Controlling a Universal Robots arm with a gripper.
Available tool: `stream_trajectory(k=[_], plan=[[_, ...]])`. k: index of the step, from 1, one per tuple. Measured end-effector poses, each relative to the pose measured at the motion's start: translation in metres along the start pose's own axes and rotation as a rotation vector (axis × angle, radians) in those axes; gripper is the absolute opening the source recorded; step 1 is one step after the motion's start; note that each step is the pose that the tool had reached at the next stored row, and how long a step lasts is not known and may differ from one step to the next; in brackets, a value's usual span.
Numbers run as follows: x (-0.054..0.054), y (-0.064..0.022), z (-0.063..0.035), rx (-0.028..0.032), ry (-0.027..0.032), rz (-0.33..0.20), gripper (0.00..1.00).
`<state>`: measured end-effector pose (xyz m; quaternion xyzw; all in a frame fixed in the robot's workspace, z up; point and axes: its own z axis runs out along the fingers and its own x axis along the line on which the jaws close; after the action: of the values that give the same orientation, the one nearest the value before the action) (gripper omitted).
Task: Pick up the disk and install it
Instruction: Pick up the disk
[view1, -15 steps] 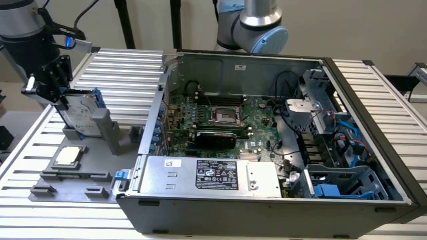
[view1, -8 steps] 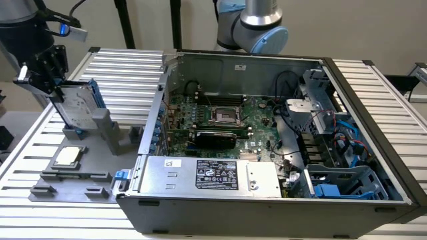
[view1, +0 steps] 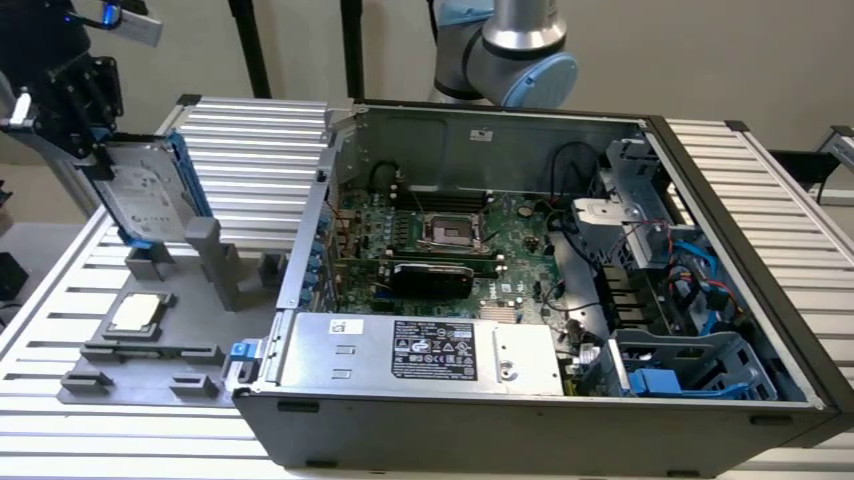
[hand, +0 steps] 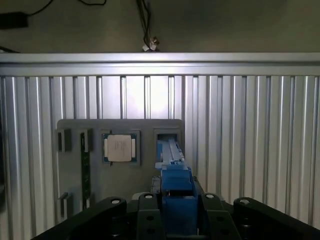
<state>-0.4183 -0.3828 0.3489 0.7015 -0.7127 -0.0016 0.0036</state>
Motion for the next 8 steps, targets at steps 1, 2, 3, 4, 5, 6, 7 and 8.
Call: stream_trajectory(k=[1, 2, 3, 4, 5, 6, 7, 8], plan=[[0.000, -0.0006, -0.0045, 0.0001, 0.0000, 0.000, 0.33], [0.000, -0.0014, -0.0090, -0.0001, 0.0001, 0.000, 0.33], [0.000, -0.0027, -0.0138, 0.0000, 0.0000, 0.000, 0.33], [0.000, -0.0044, -0.0183, 0.0000, 0.0000, 0.000, 0.33], [0.000, -0.0065, -0.0229, -0.0001, 0.0001, 0.000, 0.33], [0.000, -0.0089, -0.0274, 0.0001, 0.0000, 0.000, 0.33], [0.000, -0.0118, -0.0320, 0.0000, -0.0001, 0.000, 0.33], [0.000, -0.0156, -0.0366, -0.0001, -0.0007, -0.001, 0.33]])
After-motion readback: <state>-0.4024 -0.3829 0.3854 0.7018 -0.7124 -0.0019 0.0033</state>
